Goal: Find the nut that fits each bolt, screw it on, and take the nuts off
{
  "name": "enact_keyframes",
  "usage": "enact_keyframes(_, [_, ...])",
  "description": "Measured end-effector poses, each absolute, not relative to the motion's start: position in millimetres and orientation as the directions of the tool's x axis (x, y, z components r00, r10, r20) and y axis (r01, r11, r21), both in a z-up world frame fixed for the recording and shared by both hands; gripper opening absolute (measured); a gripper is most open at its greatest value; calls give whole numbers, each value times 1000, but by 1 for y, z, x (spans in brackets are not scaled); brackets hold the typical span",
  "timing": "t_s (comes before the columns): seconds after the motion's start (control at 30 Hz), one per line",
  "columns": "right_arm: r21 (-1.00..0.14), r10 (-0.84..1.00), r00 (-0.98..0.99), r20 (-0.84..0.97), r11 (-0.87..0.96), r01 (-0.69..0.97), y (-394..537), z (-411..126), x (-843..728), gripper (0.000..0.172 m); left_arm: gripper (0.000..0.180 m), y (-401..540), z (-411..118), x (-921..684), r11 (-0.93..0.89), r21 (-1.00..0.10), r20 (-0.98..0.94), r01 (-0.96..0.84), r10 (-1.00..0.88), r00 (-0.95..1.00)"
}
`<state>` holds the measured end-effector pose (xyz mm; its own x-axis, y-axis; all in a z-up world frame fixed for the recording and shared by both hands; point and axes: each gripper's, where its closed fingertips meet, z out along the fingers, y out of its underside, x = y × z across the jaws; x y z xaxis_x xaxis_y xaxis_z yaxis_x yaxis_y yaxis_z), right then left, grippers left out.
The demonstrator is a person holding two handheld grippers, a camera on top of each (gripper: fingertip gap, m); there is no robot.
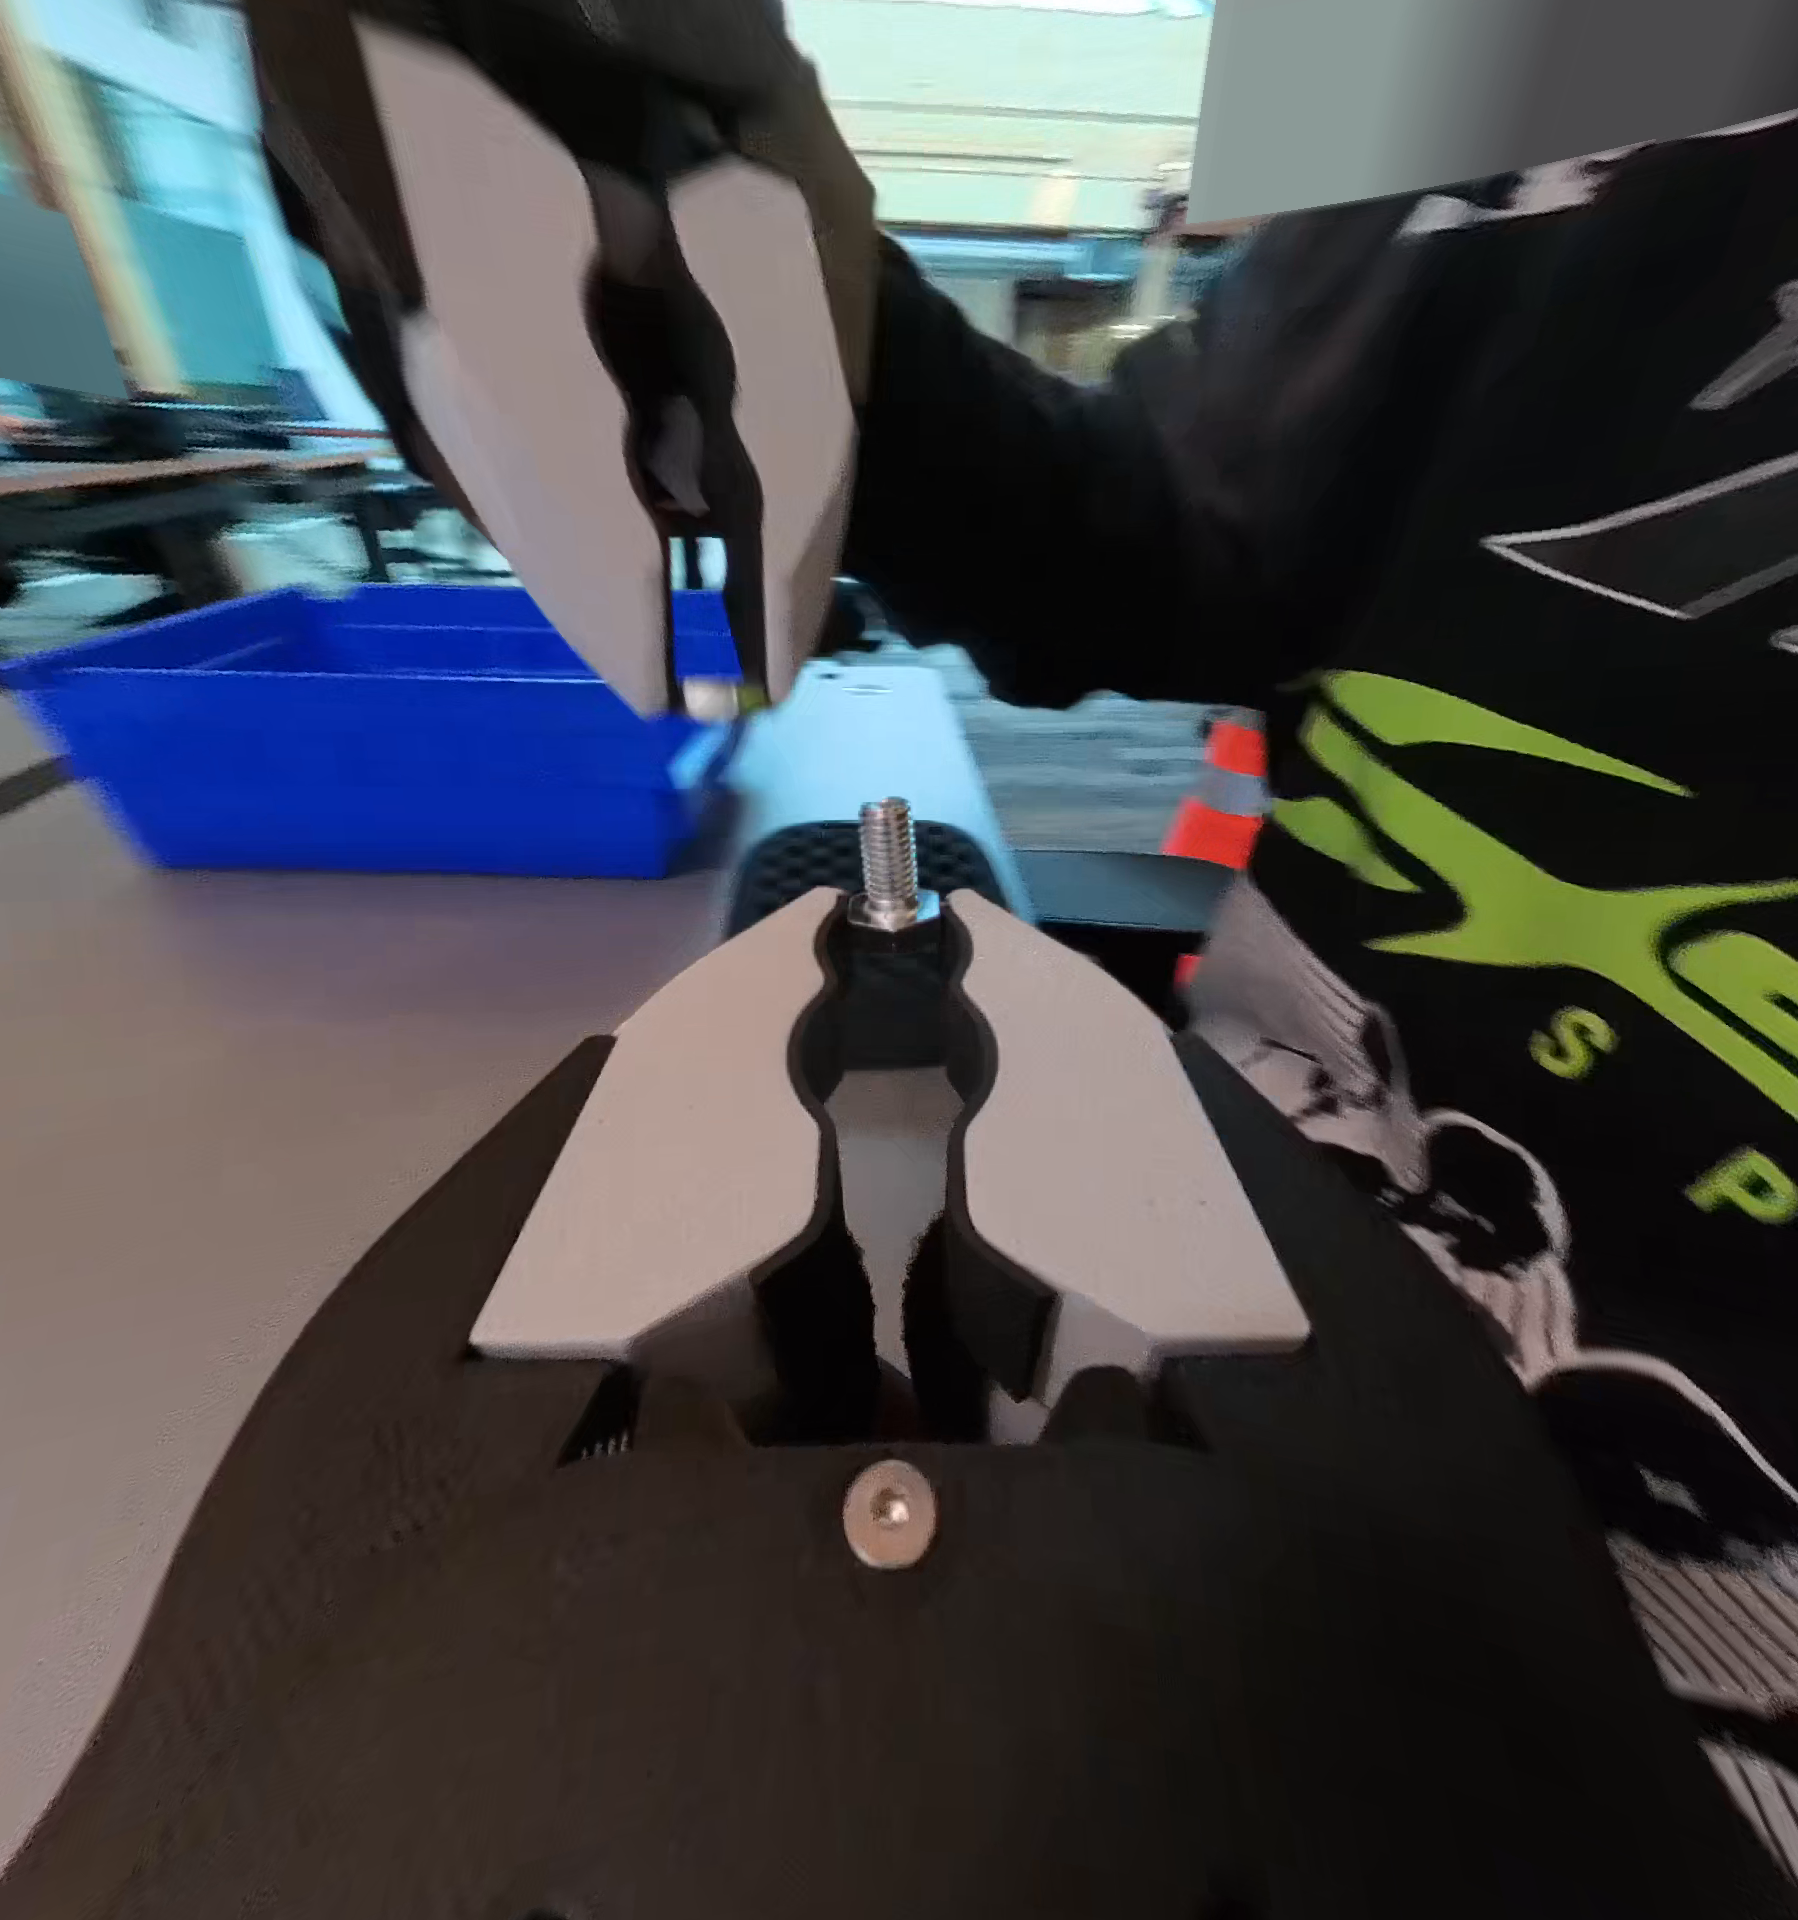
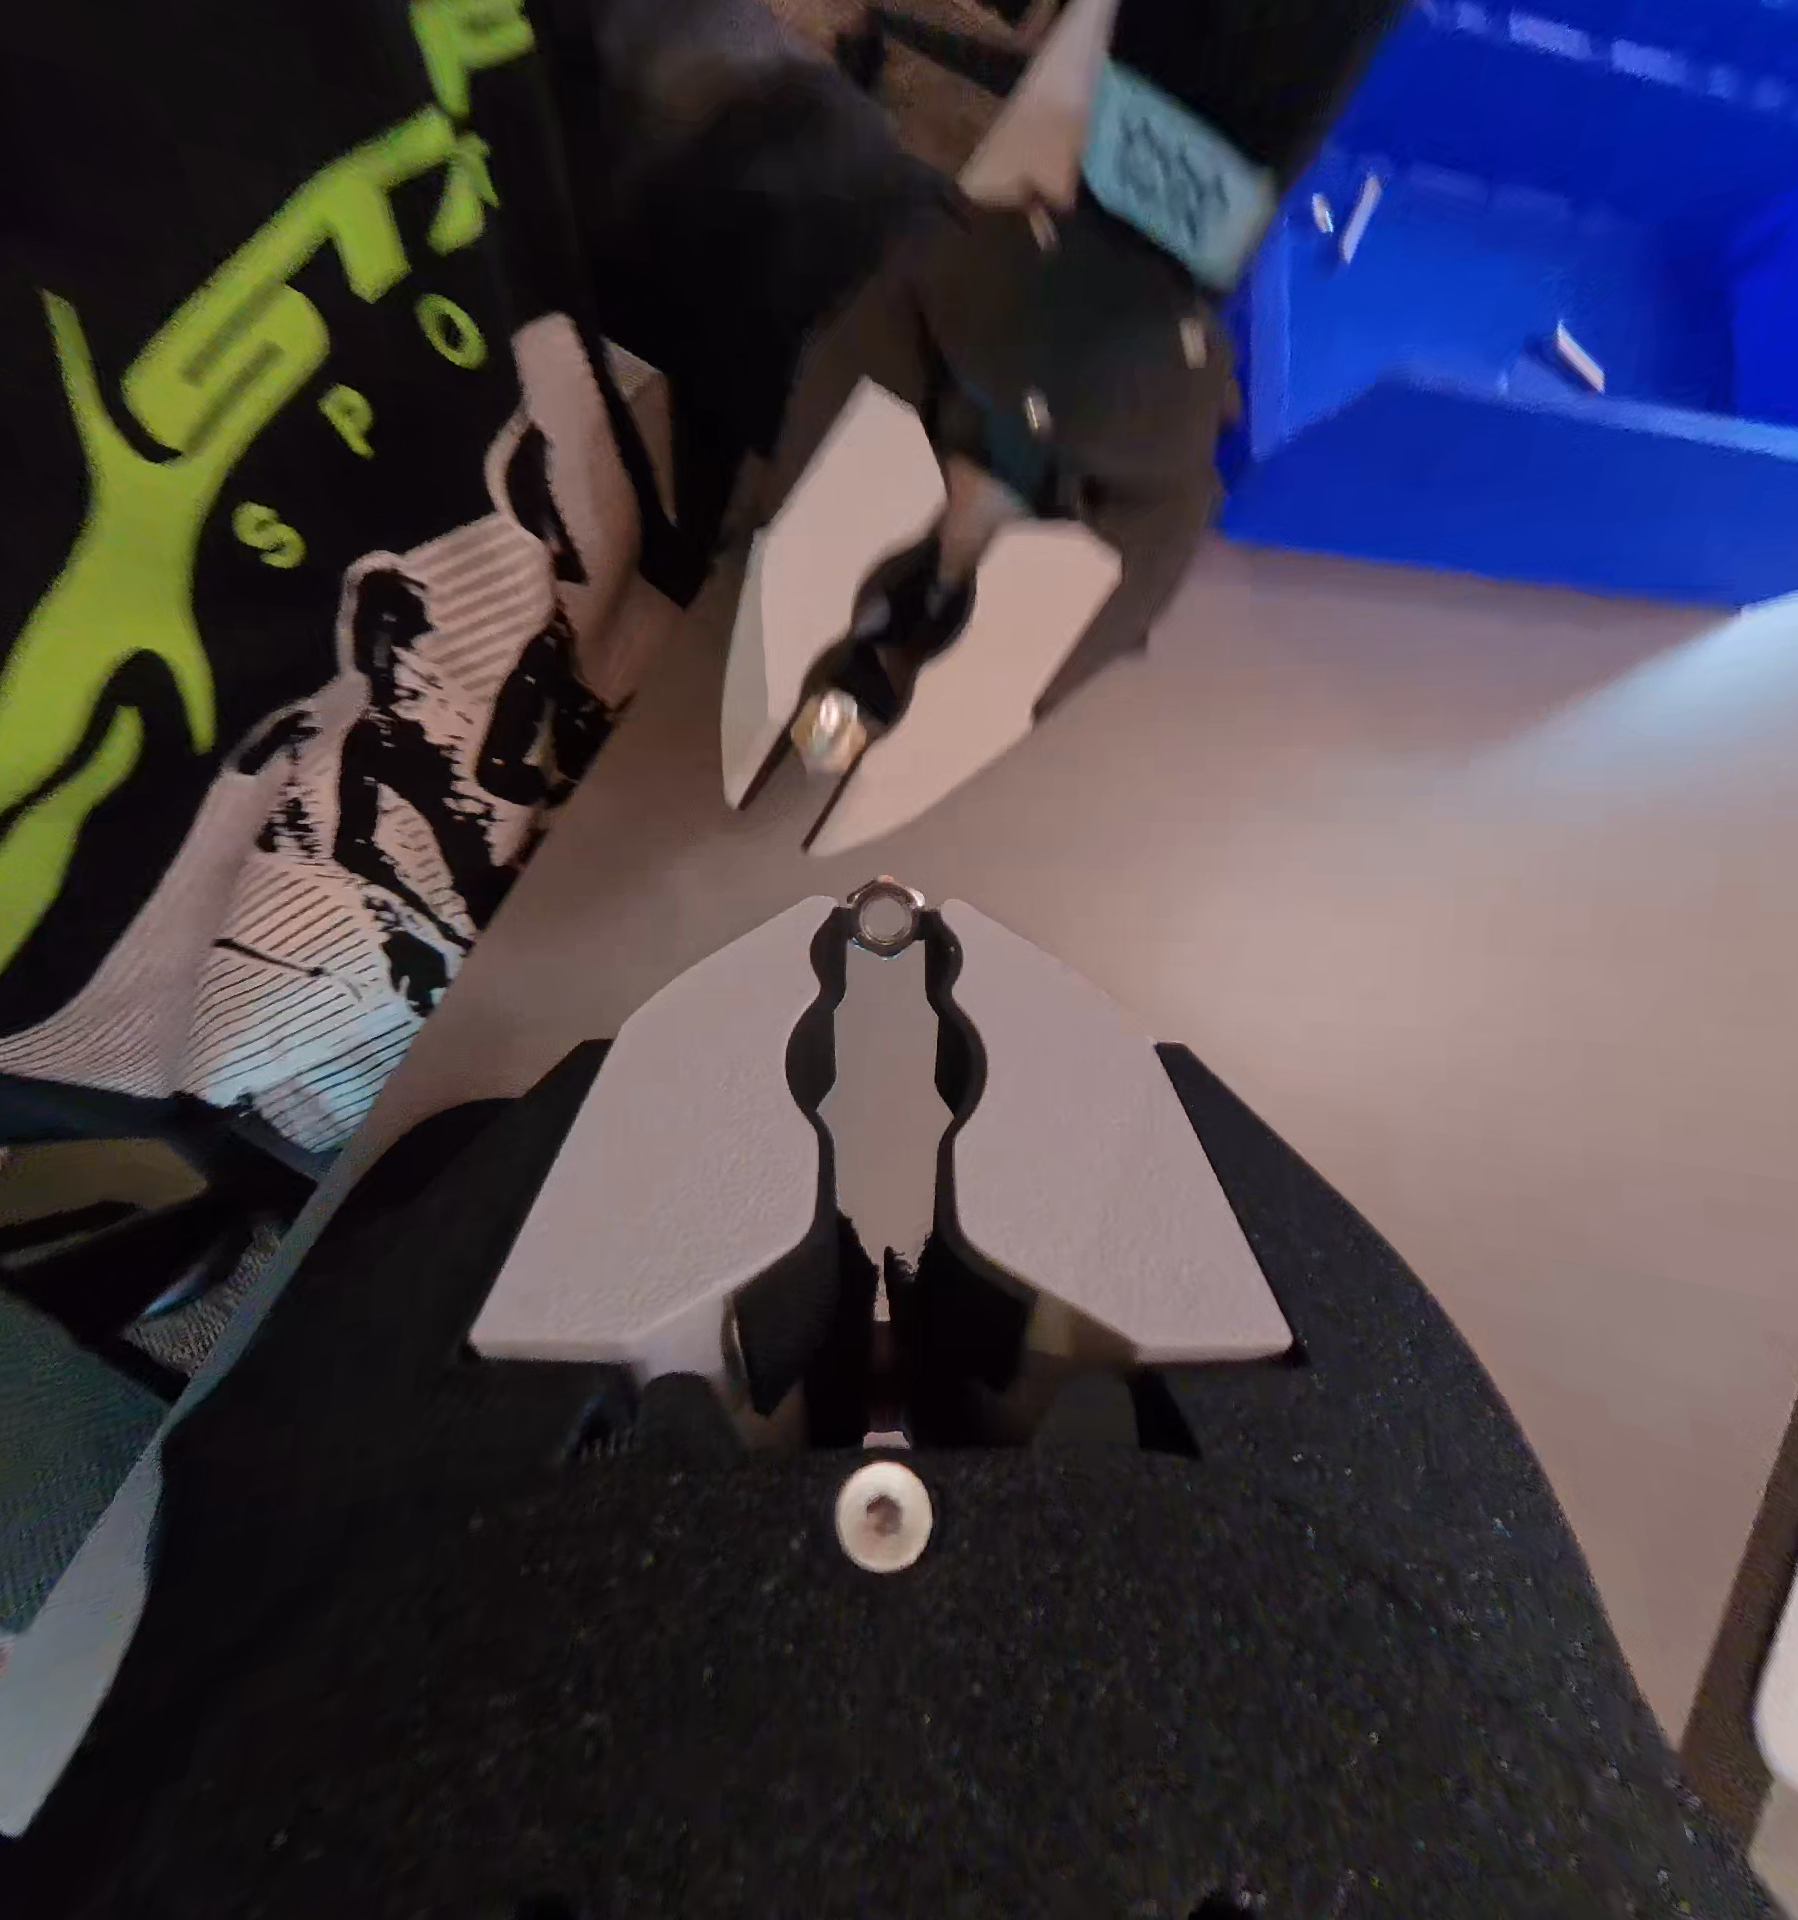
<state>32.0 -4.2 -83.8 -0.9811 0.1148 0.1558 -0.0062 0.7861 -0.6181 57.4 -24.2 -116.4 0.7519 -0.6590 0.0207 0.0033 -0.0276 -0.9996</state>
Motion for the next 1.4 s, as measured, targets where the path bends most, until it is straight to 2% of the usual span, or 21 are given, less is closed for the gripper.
enact_keyframes(0.2, [-576,-178,-973,146,784,-230,-39,-65,58,14,15,-41,-127,84,-64,-998,61,9,-874,483])
enact_keyframes(0.47, [-516,-374,-924,81,777,-360,-59,-91,67,14,15,-54,-126,92,-55,-998,62,30,-935,348])
enact_keyframes(1.13, [-507,-367,-927,73,787,-352,-62,-100,63,14,15,-52,-122,89,-61,-996,79,62,-927,368])
enact_keyframes(1.4, [-456,-196,-979,52,868,-198,-49,-104,49,14,15,-32,-126,74,-73,-997,80,34,-819,568])
